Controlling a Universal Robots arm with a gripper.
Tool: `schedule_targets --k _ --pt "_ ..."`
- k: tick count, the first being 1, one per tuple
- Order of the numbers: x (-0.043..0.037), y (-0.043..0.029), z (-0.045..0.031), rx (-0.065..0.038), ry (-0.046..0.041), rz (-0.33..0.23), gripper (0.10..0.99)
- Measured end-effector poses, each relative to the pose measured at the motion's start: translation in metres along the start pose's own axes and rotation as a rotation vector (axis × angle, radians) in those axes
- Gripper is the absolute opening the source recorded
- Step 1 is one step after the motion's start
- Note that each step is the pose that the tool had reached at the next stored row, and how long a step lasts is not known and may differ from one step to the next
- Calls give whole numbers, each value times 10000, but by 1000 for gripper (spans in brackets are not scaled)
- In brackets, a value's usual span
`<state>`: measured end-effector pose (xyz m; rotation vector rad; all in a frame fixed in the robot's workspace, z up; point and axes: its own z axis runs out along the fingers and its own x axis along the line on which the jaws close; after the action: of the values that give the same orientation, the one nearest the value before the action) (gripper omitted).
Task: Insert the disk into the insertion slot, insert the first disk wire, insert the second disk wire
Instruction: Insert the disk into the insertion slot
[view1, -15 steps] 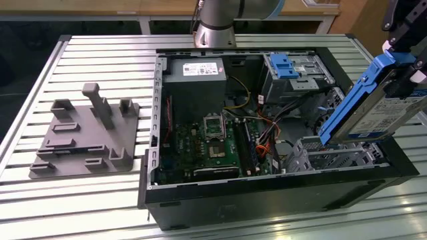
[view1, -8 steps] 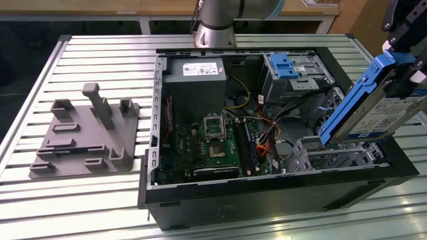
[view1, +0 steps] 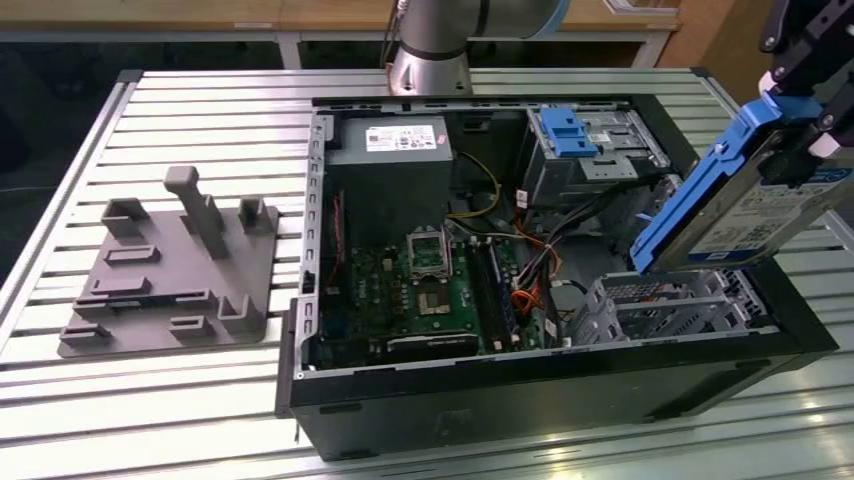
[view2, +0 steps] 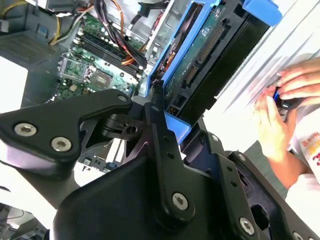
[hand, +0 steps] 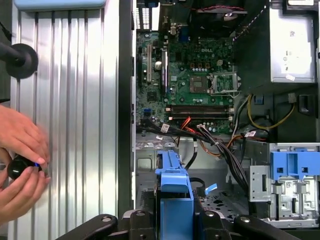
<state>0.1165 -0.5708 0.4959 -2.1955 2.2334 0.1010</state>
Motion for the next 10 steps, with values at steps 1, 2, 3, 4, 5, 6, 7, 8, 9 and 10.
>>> schedule_targets --k 1,2,3,4,5,6,7,8,9,10 --pt "0 0 -1 0 -15 0 365" --pt "-1 0 -1 0 -21 0 365" --pt "-1 0 -1 -1 -22 -1 365" --pt "-1 0 0 0 -24 0 365" --pt "0 0 0 0 -25 -1 365" --pt "0 0 0 0 -25 -1 365" --pt "0 -9 0 -1 -25 -3 365" --pt "0 -21 0 -3 -24 -2 365" --pt "-1 -36 1 -6 -25 -1 365" --pt "-3 -45 2 -7 -25 -1 365"
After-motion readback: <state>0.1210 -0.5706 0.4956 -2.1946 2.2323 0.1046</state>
